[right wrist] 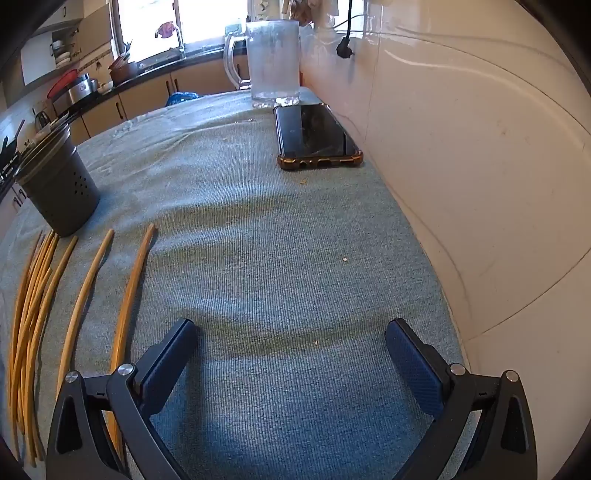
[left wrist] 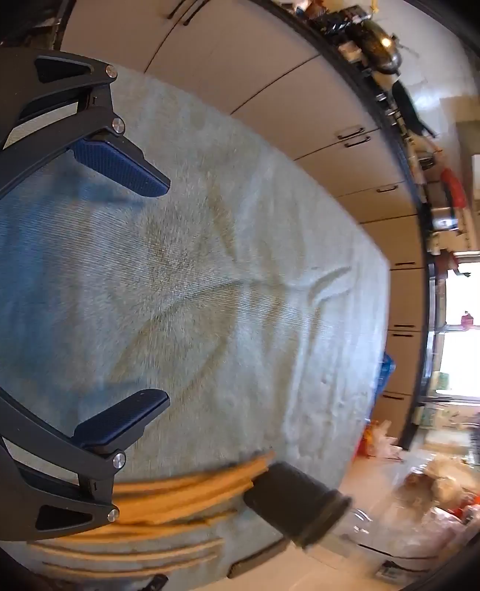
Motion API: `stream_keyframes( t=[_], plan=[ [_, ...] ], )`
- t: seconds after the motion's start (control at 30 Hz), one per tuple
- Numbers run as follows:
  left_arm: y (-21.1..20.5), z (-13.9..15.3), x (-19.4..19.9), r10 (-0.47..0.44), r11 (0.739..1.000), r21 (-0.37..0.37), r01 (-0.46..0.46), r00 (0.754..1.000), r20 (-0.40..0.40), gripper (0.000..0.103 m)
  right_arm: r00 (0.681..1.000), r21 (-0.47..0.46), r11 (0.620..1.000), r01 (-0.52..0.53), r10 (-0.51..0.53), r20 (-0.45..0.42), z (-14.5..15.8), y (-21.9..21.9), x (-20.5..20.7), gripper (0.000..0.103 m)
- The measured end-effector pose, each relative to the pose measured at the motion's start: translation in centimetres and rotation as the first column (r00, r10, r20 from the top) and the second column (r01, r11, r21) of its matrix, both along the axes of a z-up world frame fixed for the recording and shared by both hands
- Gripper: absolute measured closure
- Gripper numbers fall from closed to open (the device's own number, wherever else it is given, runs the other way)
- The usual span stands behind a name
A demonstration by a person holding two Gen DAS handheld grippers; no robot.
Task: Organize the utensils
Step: 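Move the right gripper toward the loose wooden chopsticks on the towel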
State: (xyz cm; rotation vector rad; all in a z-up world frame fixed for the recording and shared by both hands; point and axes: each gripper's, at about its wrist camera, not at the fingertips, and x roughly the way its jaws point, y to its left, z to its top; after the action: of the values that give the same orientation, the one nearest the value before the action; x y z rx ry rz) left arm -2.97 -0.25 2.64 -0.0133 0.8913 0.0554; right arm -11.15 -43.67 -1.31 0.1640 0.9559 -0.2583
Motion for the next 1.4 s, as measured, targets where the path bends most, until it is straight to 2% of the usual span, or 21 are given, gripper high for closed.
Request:
stream_keyframes(
  t=[0.17, 0.4, 0.7, 0.87, 1.03, 1.23, 1.4],
  plan=[
    [-1.0, 3.8, -3.3, -0.01, 1.0, 0.005, 0.01, 0.992, 0.128, 0.0, 1.0, -0.002, 1.0, 0.011, -0.011, -0.001, 0.1, 0.2, -0.5, 0.0],
    [-2.6, 7.1, -7.0, -0.056, 0.998, 0.031, 0.05, 0.968, 0.246, 0.0, 1.0, 0.014, 1.0, 0.016, -0.016, -0.01, 0.5, 2.1, -3.5, 0.0],
    [-3.9, 9.9, -10.8, -0.096, 0.994, 0.075, 0.074, 0.929, 0.357, 0.0, 0.987, -0.009, 0.999, 0.034, -0.032, 0.158, 4.4, 5.5, -9.1, 0.0],
    [-4.0, 10.4, -12.0, -0.112, 0.992, 0.094, 0.081, 0.914, 0.389, 0.0, 0.964, -0.062, 0.997, 0.055, -0.037, 0.265, 6.7, 7.1, -11.0, 0.0],
    [-4.4, 10.8, -12.9, -0.13, 0.989, 0.114, 0.092, 0.906, 0.404, 0.0, 0.926, -0.092, 0.992, 0.088, -0.048, 0.373, 8.7, 8.6, -13.0, 0.0],
    [-4.7, 10.9, -13.9, -0.146, 0.987, 0.122, 0.104, 0.901, 0.409, 0.0, 0.889, -0.117, 0.987, 0.109, -0.044, 0.456, 10.2, 9.6, -14.6, 0.0],
    [-4.9, 10.9, -14.3, -0.146, 0.986, 0.131, 0.102, 0.905, 0.4, 0.0, 0.875, -0.126, 0.987, 0.104, -0.03, 0.483, 10.9, 10.3, -15.6, 0.0]
  ],
)
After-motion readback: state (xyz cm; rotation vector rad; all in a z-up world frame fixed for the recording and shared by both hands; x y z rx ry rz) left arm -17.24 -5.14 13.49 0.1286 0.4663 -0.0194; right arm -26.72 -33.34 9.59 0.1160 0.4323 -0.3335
